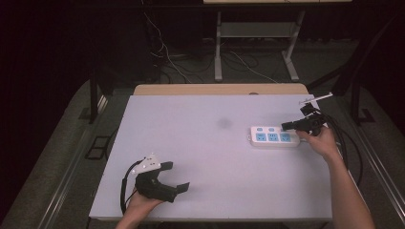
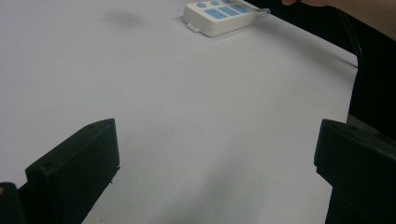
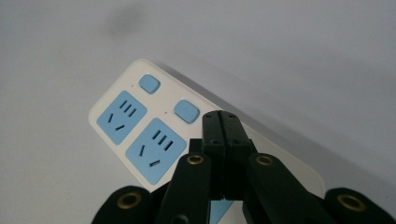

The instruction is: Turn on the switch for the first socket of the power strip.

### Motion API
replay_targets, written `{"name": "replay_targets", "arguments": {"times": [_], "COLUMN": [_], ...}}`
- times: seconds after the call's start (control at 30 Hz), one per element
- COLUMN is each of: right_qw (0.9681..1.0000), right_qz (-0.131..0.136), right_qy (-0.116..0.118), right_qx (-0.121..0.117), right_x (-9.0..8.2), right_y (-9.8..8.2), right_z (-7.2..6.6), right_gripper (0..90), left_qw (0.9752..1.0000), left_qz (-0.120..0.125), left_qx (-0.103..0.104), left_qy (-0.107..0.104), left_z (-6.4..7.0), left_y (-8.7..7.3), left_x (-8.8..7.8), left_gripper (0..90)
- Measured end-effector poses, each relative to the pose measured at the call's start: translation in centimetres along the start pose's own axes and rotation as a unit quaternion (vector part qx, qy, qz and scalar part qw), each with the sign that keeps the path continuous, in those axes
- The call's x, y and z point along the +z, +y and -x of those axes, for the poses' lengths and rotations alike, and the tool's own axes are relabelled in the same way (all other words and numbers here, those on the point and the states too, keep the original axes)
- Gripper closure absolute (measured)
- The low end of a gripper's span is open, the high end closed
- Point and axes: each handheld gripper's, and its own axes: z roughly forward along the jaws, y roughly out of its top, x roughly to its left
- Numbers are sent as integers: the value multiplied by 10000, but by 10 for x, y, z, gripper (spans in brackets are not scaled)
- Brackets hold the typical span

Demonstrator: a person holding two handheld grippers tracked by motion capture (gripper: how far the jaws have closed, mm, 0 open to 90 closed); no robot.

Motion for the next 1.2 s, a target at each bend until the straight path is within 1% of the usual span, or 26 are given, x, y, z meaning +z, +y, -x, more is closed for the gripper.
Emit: {"name": "replay_targets", "arguments": {"times": [0.03,0.1,0.2,0.6,0.77,0.87,0.93,1.07,1.13,1.2], "right_qw": [10000,10000,9999,9992,9989,9992,9991,9993,9990,9988], "right_qz": [0,-3,-32,228,341,373,381,356,419,460], "right_qy": [0,-83,-82,116,136,39,47,-17,-39,-7], "right_qx": [0,39,135,320,308,159,173,128,116,156], "right_x": [0,1,3,4,5,5,5,5,6,6], "right_y": [0,0,-2,-10,-14,-15,-16,-15,-17,-18], "right_z": [0,3,7,13,14,12,12,10,9,10], "right_gripper": [894,894,894,897,898,898,899,900,900,900], "left_qw": [10000,10000,10000,10000,10000,10000,10000,10000,10000,10000], "left_qz": [0,11,7,1,-10,-21,-24,-41,-42,-29], "left_qx": [0,-20,-19,-15,-7,2,5,24,27,29], "left_qy": [0,4,-2,-3,-12,-19,-21,-29,-25,-27], "left_z": [0,0,0,1,1,2,2,2,2,3], "left_y": [0,0,0,0,0,0,0,0,0,0], "left_x": [0,0,0,0,0,1,1,1,1,1], "left_gripper": [0,0,0,0,0,0,0,0,0,0]}}
